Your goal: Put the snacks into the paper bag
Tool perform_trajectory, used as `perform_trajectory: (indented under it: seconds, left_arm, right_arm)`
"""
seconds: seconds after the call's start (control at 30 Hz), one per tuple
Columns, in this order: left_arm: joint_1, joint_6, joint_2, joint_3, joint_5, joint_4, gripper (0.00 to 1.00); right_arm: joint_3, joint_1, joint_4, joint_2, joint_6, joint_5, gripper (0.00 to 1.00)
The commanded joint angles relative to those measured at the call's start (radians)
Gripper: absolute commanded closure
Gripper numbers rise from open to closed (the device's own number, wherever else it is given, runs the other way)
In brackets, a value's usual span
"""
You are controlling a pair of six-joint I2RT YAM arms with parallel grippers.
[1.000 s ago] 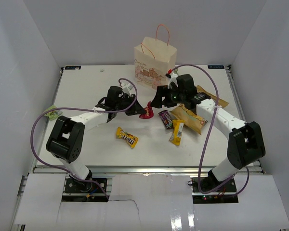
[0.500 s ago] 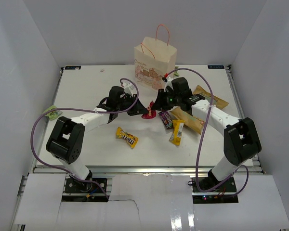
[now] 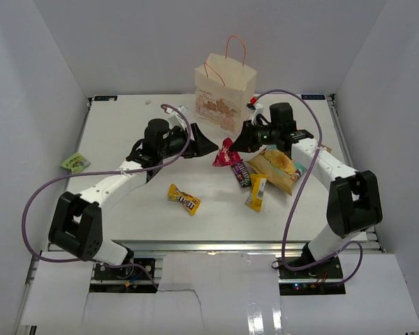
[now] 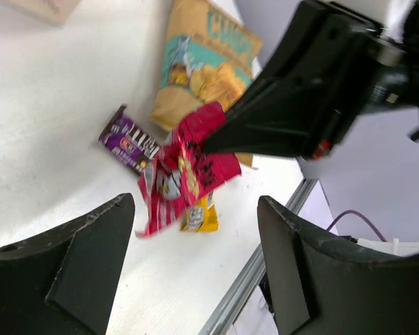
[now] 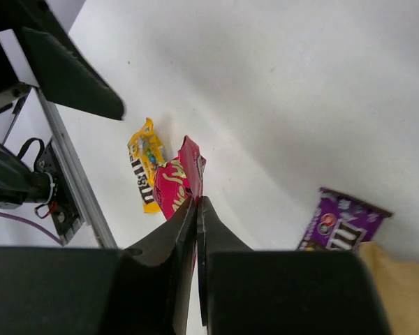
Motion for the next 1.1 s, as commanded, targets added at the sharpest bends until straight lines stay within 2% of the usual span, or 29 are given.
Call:
perform_trajectory:
  seconds: [0.0,0.03,0.17,0.23,0.3,0.43,0.6,0.67,0.87,1.03,1.07]
  left_arm:
    - [0.018,0.040,-0.110,-0.010,-0.053,0.030,0.18]
    - [0.031,0.056,-0.147,-0.014,-0.081,0.019,0.11]
    - [0.073,0.077,-0.246,-0.065,-0.150,-0.013,0.02]
    - [0.110,0.063,-0.280,-0.108,-0.184,-0.060,0.02]
    - [0.136,0.007,-0.312,-0.133,-0.210,-0.102,0.02]
    - [0.193,-0.180,-0.320,-0.186,-0.250,-0.301,0.02]
    - [0.210,-0.490,-0.296,-0.272,-0.314,-0.455,0.03]
    - [0.210,-0.522,-0.296,-0.301,-0.308,-0.456,0.03]
    - [0.209,-0.490,-0.276,-0.269,-0.334,-0.487,0.02]
    - [0.189,-0.486,-0.225,-0.226,-0.389,-0.590,0.02]
    - [0.187,-0.484,-0.218,-0.222,-0.403,-0.605,0.02]
  right_arm:
    - [0.092,-0.064,0.041,-0.069,-0.169,-0.152,0.92]
    - [0.113,-0.085,0.036,-0.079,-0.194,-0.152,0.92]
    - [0.244,-0.157,0.016,-0.102,-0.271,-0.143,0.92]
    - [0.349,-0.208,0.018,-0.089,-0.271,-0.140,0.92]
    - [0.464,-0.242,0.024,-0.056,-0.250,-0.133,0.92]
    - [0.634,-0.287,0.053,0.019,-0.208,-0.085,0.92]
    - [0.808,-0.279,0.109,0.166,-0.162,0.057,0.92]
    - [0.900,-0.265,0.105,0.248,-0.170,0.104,0.92]
    - [0.976,-0.178,0.116,0.375,-0.287,0.230,0.92]
    - [0.983,-0.132,0.175,0.438,-0.324,0.345,0.92]
    - [0.983,-0.129,0.177,0.441,-0.334,0.350,0.90]
